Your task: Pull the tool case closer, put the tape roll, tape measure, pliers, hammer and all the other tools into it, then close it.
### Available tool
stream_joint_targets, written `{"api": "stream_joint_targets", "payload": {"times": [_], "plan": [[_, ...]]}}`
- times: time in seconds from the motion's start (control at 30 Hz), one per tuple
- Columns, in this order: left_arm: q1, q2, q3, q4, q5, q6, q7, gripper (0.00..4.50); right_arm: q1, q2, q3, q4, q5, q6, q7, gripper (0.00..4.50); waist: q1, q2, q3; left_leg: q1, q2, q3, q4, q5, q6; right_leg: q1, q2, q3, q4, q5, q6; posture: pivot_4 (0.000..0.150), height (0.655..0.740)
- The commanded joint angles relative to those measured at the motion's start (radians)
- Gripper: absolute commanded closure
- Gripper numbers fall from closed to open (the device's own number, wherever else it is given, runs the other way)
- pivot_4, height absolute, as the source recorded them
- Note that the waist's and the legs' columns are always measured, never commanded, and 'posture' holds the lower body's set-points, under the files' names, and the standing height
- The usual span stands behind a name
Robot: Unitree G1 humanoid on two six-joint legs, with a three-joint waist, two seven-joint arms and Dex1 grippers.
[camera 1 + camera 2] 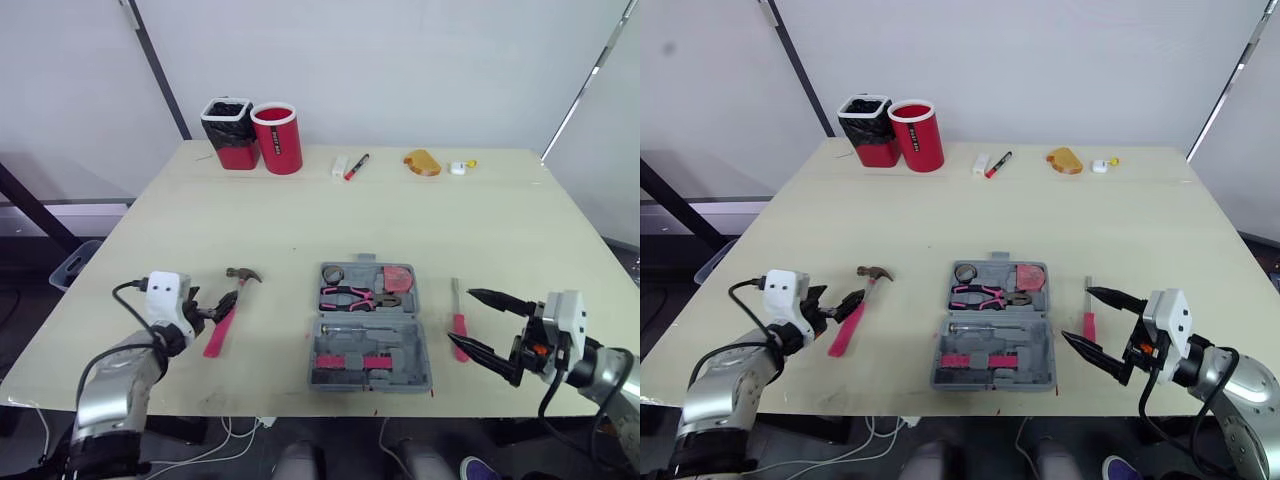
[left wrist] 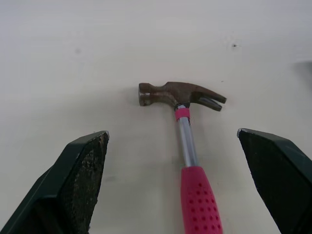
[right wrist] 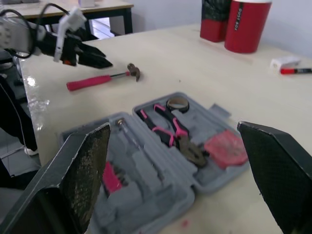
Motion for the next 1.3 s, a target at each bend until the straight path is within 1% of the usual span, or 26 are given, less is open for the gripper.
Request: {"api": "stream_joint_targets", "payload": {"times": [0.03,0.17,0.3,0.33,0.4,0.43,0.53,0.6,1.3], "plan": [[-0.051,0.003,-0.023,0.058,0.030,-0.001,0.005,0.00,-0.030,-0.016,0.001,-0.001,0.001,0.014,0.009,0.12,0.000,0.000,0.000,0.000,0.000,0.000,0.000,0.000,0.000,0.000,0.000,0.000,0.000,0.000,0.000,0.150,0.7400],[-0.118,-0.012,-0.057,0.128,0.057,0.000,0.020,0.00,-0.086,-0.027,0.011,-0.019,0.017,0.057,-0.001,0.12,-0.001,0.000,0.000,-0.001,0.000,0.000,0.000,0.000,0.000,0.000,0.000,0.000,-0.001,0.000,0.000,0.150,0.7400],[-0.165,-0.037,-0.078,0.186,0.091,-0.021,0.048,0.00,-0.108,-0.047,0.015,-0.051,0.067,0.125,0.016,0.12,0.000,0.000,0.000,-0.001,0.000,-0.001,0.000,0.000,0.000,0.000,0.000,-0.001,-0.001,0.000,0.000,0.150,0.7400],[-0.172,-0.044,-0.081,0.195,0.096,-0.021,0.053,0.24,-0.112,-0.052,0.014,-0.055,0.071,0.132,0.018,0.04,0.000,0.000,0.000,-0.001,0.000,-0.001,0.000,0.000,0.000,0.000,0.001,-0.001,-0.001,0.000,0.000,0.150,0.7400],[-0.180,-0.053,-0.086,0.205,0.101,-0.017,0.060,0.87,-0.120,-0.056,0.010,-0.059,0.078,0.144,0.018,0.00,0.000,0.000,0.000,-0.001,0.000,-0.001,0.000,0.000,0.000,0.000,0.001,-0.001,-0.002,0.000,0.000,0.150,0.7400],[-0.182,-0.056,-0.085,0.207,0.104,-0.016,0.066,1.31,-0.124,-0.058,0.009,-0.061,0.081,0.149,0.017,0.00,0.000,0.000,0.000,-0.001,0.000,-0.001,0.000,0.000,0.000,0.000,0.001,-0.001,-0.002,0.000,0.001,0.150,0.7400],[-0.196,-0.068,-0.081,0.226,0.111,-0.022,0.084,2.86,-0.133,-0.060,0.007,-0.059,0.081,0.155,0.022,0.00,0.000,0.000,0.000,-0.001,0.000,-0.001,0.000,0.000,0.000,0.000,0.001,-0.001,-0.002,0.001,0.001,0.150,0.7400],[-0.206,-0.074,-0.084,0.238,0.116,-0.027,0.088,3.65,-0.129,-0.061,0.009,-0.052,0.075,0.149,0.028,0.00,0.003,0.000,0.000,-0.001,0.000,-0.001,0.000,0.000,0.000,0.001,0.000,-0.001,-0.002,0.001,0.001,0.150,0.7400],[-0.255,-0.072,-0.092,0.318,0.152,-0.054,0.067,3.65,-0.115,-0.036,0.025,-0.023,0.031,0.114,0.066,0.00,0.002,0.000,0.000,-0.001,0.000,-0.002,0.000,0.000,0.000,0.001,0.001,-0.002,-0.002,0.001,0.001,0.150,0.7400]]}}
